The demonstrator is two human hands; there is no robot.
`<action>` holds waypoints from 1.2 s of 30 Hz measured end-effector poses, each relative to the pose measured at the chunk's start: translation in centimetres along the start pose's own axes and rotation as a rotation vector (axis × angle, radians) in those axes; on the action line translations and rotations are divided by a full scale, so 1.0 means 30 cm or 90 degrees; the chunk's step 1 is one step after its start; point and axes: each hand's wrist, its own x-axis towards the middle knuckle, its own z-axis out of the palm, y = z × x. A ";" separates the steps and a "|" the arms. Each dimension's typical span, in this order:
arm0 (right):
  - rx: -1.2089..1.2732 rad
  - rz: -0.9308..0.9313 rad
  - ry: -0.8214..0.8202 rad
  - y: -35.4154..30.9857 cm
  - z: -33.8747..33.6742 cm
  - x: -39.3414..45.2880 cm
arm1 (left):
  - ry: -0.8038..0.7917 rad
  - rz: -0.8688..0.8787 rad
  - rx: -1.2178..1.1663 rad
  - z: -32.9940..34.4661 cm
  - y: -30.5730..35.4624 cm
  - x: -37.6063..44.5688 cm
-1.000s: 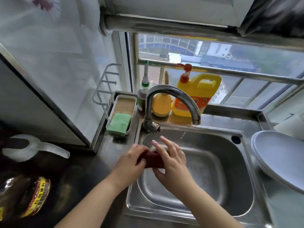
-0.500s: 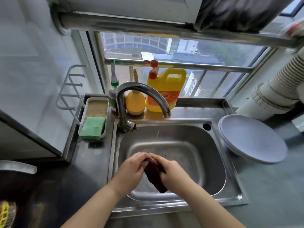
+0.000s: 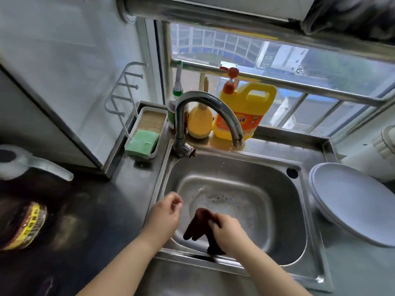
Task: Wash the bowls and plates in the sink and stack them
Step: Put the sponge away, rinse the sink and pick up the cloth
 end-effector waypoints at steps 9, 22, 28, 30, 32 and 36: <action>-0.219 -0.338 0.014 -0.368 0.177 0.145 | 0.165 -0.213 0.072 -0.223 -0.200 -0.225; -0.368 -0.298 -0.053 -0.501 0.421 0.437 | 0.158 -0.185 0.047 -0.346 -0.326 -0.383; -0.363 -0.270 0.043 -0.539 0.503 0.481 | 0.139 -0.137 0.035 -0.414 -0.443 -0.418; -0.355 -0.292 0.029 -0.518 0.547 0.405 | 0.133 -0.132 0.028 -0.426 -0.484 -0.420; -0.341 -0.316 0.017 -0.474 0.609 0.289 | 0.124 -0.130 0.028 -0.432 -0.517 -0.416; -0.346 -0.375 -0.032 -0.382 0.761 0.020 | 0.104 -0.098 0.035 -0.428 -0.554 -0.407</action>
